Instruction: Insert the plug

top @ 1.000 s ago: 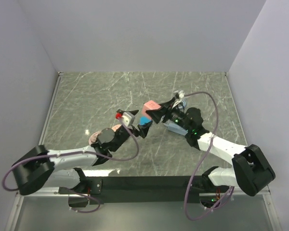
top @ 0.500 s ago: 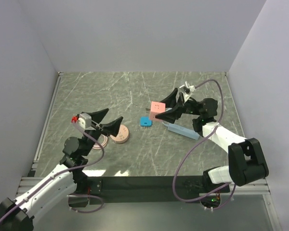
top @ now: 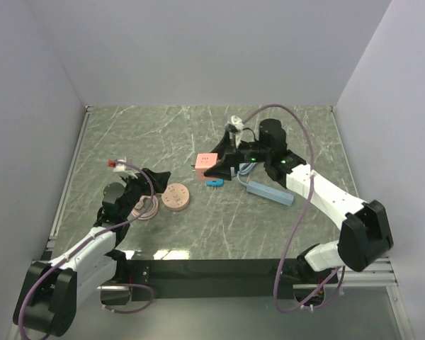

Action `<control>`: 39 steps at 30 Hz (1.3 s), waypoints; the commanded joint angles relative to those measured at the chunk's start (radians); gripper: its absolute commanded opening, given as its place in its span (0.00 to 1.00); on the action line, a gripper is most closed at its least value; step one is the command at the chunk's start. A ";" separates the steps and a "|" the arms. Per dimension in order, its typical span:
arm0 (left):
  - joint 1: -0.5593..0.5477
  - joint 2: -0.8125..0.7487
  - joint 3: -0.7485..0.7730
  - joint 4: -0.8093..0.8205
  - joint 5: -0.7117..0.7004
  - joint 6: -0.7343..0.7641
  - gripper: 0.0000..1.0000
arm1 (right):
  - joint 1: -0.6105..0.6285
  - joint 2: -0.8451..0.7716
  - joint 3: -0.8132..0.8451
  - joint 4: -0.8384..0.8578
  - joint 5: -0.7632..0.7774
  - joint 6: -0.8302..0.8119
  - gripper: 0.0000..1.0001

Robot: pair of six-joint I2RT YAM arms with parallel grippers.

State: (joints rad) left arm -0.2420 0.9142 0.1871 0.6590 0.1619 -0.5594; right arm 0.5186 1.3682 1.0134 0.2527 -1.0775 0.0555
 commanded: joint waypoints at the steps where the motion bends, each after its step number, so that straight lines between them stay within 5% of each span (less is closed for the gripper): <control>1: 0.006 -0.005 -0.001 0.013 0.018 -0.040 0.96 | 0.058 0.071 0.099 -0.232 0.201 -0.091 0.06; 8: 0.004 -0.038 0.006 -0.123 -0.065 -0.076 0.94 | 0.110 0.161 0.177 -0.300 0.320 -0.076 0.05; 25: -0.092 -0.141 0.025 -0.447 -0.130 -0.163 0.92 | 0.037 0.097 0.041 -0.118 0.248 0.004 0.04; 39: -0.109 0.025 -0.002 -0.286 -0.022 -0.218 0.93 | 0.006 0.042 -0.029 -0.067 0.246 0.029 0.04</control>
State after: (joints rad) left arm -0.3470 0.9337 0.1722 0.3176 0.1131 -0.7662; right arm 0.5358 1.4719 0.9920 0.1040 -0.8097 0.0677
